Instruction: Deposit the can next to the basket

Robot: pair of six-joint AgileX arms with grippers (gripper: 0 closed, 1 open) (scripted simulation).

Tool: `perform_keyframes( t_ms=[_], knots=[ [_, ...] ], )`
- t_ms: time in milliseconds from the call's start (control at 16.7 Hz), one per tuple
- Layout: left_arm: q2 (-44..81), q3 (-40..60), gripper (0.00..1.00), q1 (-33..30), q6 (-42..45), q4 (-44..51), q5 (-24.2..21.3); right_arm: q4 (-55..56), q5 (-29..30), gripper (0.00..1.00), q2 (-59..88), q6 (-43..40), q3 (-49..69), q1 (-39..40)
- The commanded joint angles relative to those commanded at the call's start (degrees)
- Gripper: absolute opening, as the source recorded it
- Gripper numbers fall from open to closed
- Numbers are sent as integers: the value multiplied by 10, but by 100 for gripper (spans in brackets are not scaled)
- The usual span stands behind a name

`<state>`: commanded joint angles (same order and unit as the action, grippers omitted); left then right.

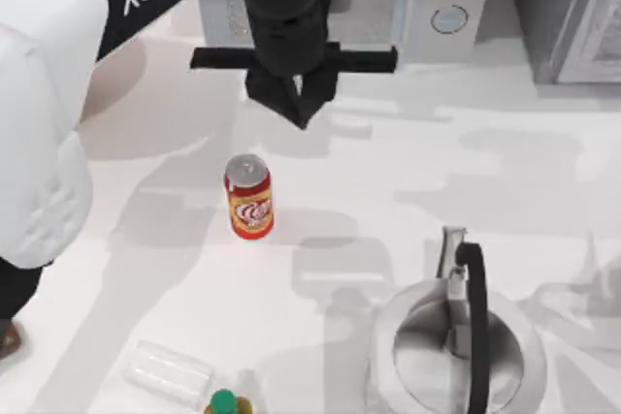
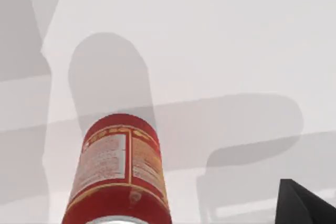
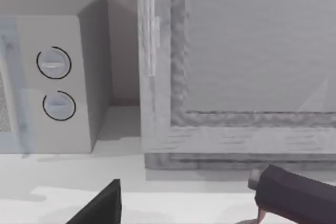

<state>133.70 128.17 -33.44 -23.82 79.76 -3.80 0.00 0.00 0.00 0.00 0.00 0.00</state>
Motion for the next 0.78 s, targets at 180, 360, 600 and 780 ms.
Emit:
perform_keyframes(
  t_ms=[180, 360, 600, 780],
  knots=[
    [56, 44, 0, -68, -118, 16, 14, 0, 0, 100, 0, 0, 0, 0],
    [93, 67, 0, -108, -181, 18, 29, 0, 0, 100, 0, 0, 0, 0],
    [101, 70, 0, -115, -193, 17, 33, 0, 0, 100, 0, 0, 0, 0],
    [99, 69, 0, -115, -192, 16, 32, 0, 0, 100, 0, 0, 0, 0]
  ],
)
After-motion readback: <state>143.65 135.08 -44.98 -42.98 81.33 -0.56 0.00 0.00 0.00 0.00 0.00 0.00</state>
